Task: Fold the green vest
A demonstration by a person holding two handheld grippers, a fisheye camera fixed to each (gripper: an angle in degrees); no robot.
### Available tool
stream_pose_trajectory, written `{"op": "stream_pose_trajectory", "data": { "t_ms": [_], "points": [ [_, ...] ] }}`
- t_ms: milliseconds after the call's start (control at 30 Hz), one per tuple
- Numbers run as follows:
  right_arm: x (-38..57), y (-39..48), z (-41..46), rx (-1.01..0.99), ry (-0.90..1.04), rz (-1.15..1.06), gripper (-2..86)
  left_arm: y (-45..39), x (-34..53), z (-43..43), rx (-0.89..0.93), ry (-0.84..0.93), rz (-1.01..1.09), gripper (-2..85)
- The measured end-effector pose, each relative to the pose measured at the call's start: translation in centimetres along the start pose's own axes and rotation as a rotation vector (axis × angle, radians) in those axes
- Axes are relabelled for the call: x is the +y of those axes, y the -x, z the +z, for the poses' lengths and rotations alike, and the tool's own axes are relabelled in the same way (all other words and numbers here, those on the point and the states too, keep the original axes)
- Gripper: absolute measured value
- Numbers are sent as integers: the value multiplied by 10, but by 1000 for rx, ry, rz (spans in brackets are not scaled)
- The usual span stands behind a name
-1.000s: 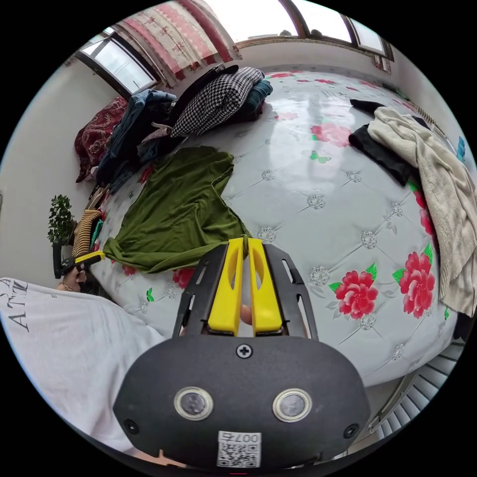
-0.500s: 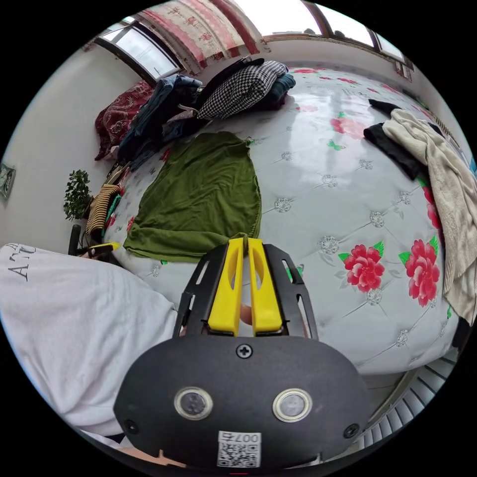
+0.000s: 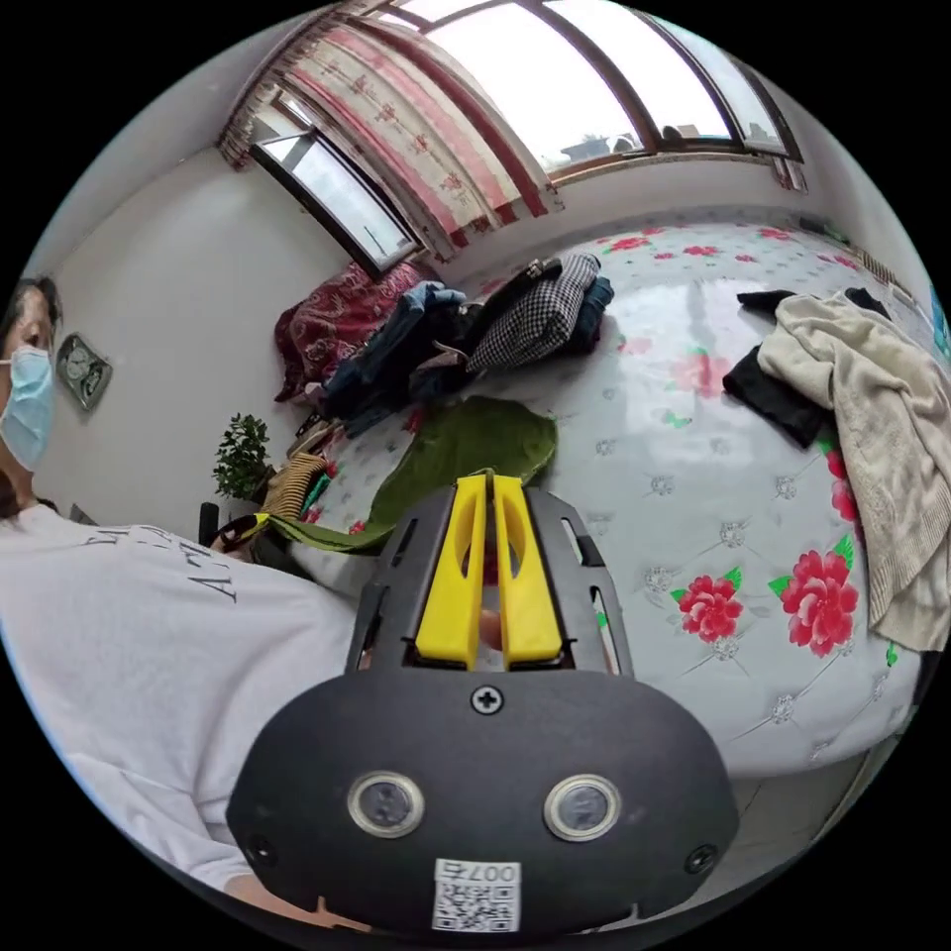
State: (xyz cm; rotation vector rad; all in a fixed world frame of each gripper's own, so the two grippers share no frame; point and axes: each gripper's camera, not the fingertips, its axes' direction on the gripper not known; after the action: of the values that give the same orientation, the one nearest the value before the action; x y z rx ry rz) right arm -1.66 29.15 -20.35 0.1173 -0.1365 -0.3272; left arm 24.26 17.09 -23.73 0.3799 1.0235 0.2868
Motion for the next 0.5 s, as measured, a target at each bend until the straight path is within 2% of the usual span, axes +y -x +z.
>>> {"op": "stream_pose_trajectory", "data": {
  "t_ms": [100,167,233,267,300,400,500],
  "points": [
    [-8,40,-39,-29,-106,-201,-2,-46,-7,-77,21,-187,120,-10],
    [-5,43,-19,62,13,-269,-3,-56,-8,-95,-75,-211,137,-10],
    [-3,24,15,80,169,-197,-3,-27,-10,-78,-218,-108,23,-10],
    [-2,10,37,60,230,-146,-3,-14,-11,-69,-229,-74,-20,-10],
    [-4,4,47,52,245,-124,-3,9,-14,-50,-222,-26,-82,-10],
    [-37,-9,80,19,219,-97,-2,37,-51,-23,-90,-56,-151,-10],
    [-104,8,82,53,122,-153,-2,14,-129,-28,-32,-157,-82,-10]
  ]
}}
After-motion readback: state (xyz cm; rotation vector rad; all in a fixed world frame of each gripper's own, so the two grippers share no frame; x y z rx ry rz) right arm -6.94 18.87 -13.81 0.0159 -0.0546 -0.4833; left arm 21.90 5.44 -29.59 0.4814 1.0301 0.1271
